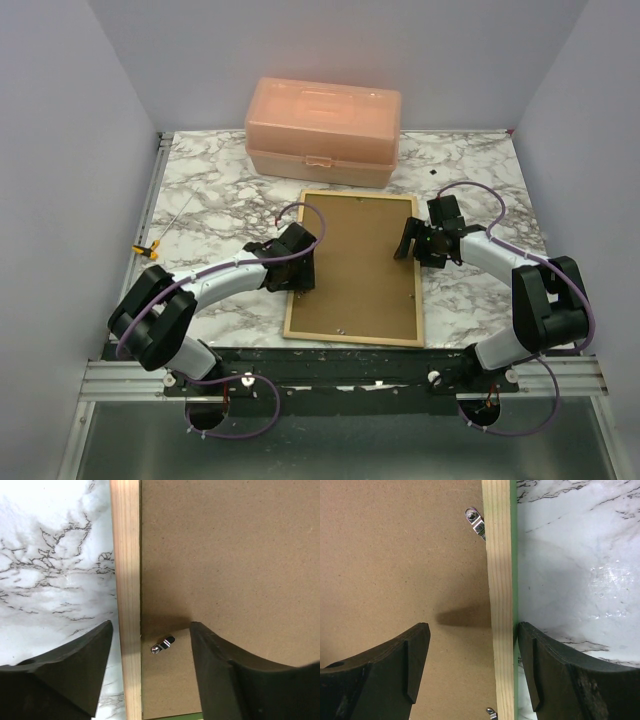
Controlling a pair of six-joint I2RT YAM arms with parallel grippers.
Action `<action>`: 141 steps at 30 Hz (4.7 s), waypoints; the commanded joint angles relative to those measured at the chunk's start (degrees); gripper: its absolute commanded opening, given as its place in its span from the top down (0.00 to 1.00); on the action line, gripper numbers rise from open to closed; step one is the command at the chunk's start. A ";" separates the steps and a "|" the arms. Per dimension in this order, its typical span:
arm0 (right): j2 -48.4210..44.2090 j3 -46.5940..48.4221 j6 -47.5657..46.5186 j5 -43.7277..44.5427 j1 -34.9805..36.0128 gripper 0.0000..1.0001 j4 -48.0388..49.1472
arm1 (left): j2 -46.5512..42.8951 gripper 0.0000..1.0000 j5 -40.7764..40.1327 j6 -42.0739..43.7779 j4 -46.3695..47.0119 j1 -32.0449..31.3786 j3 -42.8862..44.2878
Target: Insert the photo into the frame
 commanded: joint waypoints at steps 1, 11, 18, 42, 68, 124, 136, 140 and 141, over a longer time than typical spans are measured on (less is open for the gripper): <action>3.19 -2.46 0.26 -4.15 0.35 0.23 -1.16 | -1.05 0.31 1.93 1.63 2.30 0.03 -0.81; 3.46 -2.47 0.00 -4.09 0.35 0.23 -1.11 | -2.73 0.36 3.03 6.01 0.49 -0.29 -1.61; 3.72 -2.36 -0.01 -4.13 0.35 0.23 -1.12 | -1.54 0.41 -1.06 5.52 -2.57 -0.38 -2.03; 4.52 -2.56 -0.51 -3.49 0.35 0.23 -0.99 | 1.64 1.00 4.32 6.23 2.16 -0.34 -1.67; 0.29 -2.43 -0.96 -3.70 0.35 0.23 -3.13 | -1.15 0.95 9.47 1.87 4.18 5.28 -5.81; 3.08 1.02 -2.67 -3.41 0.35 0.21 -3.75 | 27.32 0.54 4.57 10.80 -11.02 13.73 33.70; 2.63 0.49 -2.69 -3.89 0.35 0.21 -3.49 | 30.07 0.53 2.62 9.01 -10.74 13.46 34.96; 2.56 0.33 -2.75 -3.89 0.35 0.21 -3.48 | 30.16 0.69 1.95 8.37 -10.67 13.50 35.10; 2.54 0.19 -2.74 -3.85 0.35 0.21 -3.42 | 30.29 0.75 2.17 8.54 -10.79 13.46 35.32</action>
